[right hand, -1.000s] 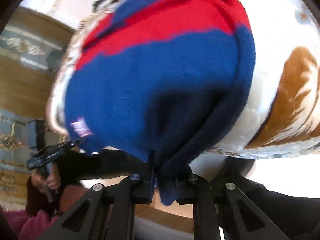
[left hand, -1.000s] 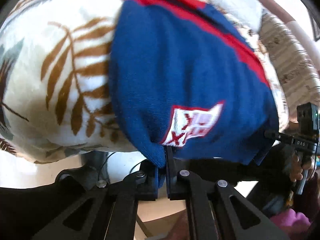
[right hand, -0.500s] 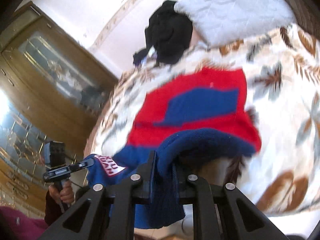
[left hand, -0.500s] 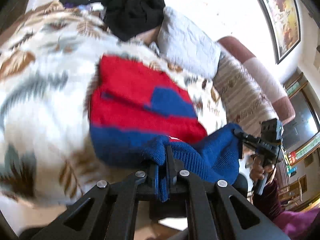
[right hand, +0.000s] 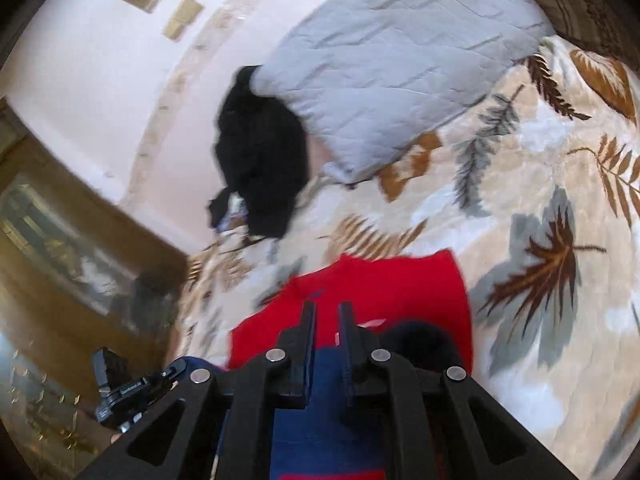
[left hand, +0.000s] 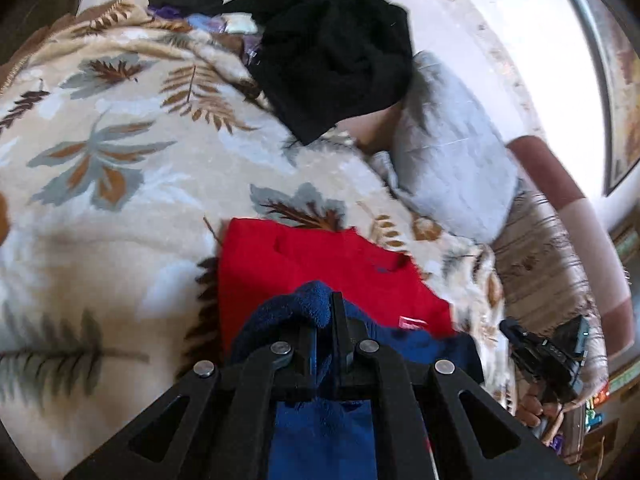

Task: Fold small clothes
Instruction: 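Fold the hem over the sweater body with both grippers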

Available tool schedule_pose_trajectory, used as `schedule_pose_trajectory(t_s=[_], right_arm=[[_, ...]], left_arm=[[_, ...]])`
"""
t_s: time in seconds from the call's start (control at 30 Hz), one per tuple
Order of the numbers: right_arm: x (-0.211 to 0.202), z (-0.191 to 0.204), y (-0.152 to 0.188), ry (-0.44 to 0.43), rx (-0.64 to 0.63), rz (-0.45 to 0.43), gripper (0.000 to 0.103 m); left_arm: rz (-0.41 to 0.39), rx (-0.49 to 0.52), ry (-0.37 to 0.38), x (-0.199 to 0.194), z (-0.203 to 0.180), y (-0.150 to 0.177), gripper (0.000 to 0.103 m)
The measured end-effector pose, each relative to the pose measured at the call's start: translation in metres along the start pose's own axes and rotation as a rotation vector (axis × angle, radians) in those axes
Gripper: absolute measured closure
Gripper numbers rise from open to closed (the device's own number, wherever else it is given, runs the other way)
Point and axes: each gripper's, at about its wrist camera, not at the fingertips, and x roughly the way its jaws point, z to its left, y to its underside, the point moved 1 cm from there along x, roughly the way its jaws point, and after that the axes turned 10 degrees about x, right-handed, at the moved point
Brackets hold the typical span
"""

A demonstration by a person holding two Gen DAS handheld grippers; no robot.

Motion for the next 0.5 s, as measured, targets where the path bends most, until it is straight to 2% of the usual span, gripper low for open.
schedule_pose_trajectory(t_s=[0.1, 0.2, 0.27, 0.33, 0.5], right_arm=[[0.018, -0.015, -0.003, 0.040, 0.010, 0.024, 0.088], [0.027, -0.028, -0.002, 0.016, 0.072, 0.142, 0.086], [0.024, -0.028, 0.002, 0.021, 0.051, 0.173, 0.069], [0.019, -0.029, 0.009, 0.023, 0.037, 0.182, 0.025], [0.005, -0.030, 0.021, -0.010, 0.035, 0.232, 0.025]], left_arm=[[0.052, -0.018, -0.013, 0.027, 0.011, -0.002, 0.098], [0.063, -0.003, -0.014, 0.029, 0.010, 0.000, 0.097], [0.061, 0.017, -0.013, 0.026, 0.007, 0.000, 0.097], [0.056, 0.014, -0.007, 0.024, 0.008, 0.000, 0.097], [0.041, 0.018, -0.008, 0.016, 0.007, 0.002, 0.097]])
